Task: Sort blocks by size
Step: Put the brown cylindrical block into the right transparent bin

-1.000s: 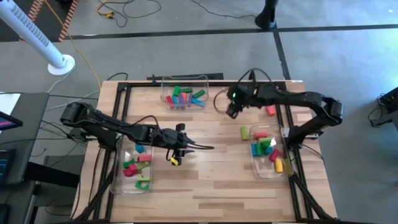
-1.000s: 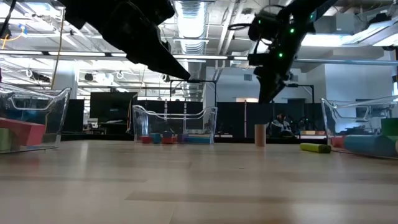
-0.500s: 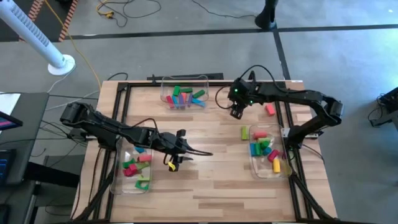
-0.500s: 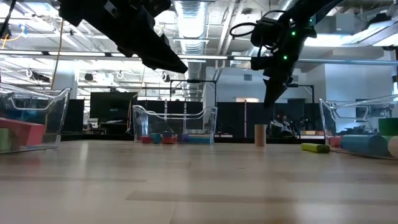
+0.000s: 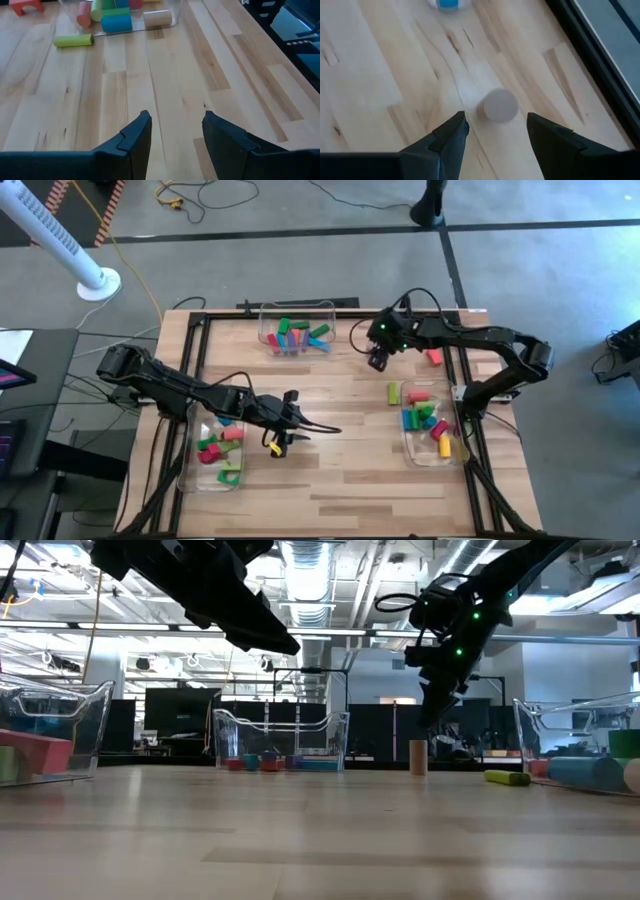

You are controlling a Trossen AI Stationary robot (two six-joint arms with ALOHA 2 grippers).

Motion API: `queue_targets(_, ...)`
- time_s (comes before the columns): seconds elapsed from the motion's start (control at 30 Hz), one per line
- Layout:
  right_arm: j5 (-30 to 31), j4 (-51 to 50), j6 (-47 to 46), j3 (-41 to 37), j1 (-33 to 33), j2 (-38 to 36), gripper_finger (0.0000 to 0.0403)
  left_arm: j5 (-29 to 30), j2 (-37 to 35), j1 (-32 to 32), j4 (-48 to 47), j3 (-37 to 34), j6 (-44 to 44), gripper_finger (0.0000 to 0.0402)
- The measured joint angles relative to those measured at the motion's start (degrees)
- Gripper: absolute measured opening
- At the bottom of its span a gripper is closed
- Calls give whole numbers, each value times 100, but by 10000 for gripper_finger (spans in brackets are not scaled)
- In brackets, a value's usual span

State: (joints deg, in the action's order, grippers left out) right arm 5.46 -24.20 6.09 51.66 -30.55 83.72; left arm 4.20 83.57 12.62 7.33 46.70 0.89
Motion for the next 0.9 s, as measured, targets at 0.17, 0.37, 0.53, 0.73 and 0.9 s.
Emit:
queue_targets(0.17,-278,419,43,-52,5,0,243,14,0,0,24,0,-7,166)
queue_targets(0.37,-275,672,-8,-52,-77,35,269,20,0,0,26,0,-2,166)
queue_targets(0.53,-276,747,-22,-52,-140,524,271,25,0,0,27,0,-2,166)
queue_targets(0.73,-233,941,21,-57,-152,1137,272,25,0,0,2,0,0,166)
queue_targets(0.9,-233,1168,-7,-52,-149,1309,270,25,0,0,-4,0,1,166)
